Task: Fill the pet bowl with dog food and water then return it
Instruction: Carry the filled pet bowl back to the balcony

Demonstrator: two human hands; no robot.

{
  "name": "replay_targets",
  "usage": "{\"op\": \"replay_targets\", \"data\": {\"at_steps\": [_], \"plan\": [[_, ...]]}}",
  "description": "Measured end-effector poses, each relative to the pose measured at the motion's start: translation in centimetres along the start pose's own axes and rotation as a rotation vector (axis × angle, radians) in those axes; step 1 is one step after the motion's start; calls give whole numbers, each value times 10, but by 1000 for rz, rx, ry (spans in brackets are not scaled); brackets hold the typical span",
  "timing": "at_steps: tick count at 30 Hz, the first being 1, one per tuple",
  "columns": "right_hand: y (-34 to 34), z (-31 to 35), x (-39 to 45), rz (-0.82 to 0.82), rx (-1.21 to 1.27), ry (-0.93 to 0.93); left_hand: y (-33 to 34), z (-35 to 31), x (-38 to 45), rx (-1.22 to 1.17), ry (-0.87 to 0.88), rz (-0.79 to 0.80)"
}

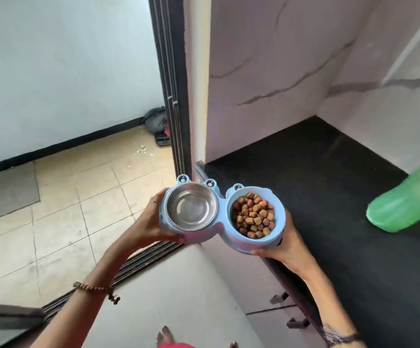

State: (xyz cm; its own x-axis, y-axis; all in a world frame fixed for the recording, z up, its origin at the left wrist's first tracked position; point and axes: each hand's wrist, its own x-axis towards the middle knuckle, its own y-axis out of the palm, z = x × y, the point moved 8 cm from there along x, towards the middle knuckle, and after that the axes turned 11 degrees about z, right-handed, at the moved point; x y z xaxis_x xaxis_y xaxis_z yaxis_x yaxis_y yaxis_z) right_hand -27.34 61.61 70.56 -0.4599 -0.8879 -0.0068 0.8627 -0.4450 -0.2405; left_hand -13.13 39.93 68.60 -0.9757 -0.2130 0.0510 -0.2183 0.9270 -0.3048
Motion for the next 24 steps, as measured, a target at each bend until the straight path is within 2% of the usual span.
{"op": "replay_targets", "data": {"at_steps": [5,13,17,24], "plan": [[80,20,77,171,-71,-72,-86,34,-60,30,-108,-183],[185,-7,184,339,-100,-52,-197,98,-121,84,-223,-347],[227,-32,250,417,-157,30,-245,137,-131,58,-295,-381],[280,-73,350,460,-149,55,-318,200,-111,121,-315,-488]]}}
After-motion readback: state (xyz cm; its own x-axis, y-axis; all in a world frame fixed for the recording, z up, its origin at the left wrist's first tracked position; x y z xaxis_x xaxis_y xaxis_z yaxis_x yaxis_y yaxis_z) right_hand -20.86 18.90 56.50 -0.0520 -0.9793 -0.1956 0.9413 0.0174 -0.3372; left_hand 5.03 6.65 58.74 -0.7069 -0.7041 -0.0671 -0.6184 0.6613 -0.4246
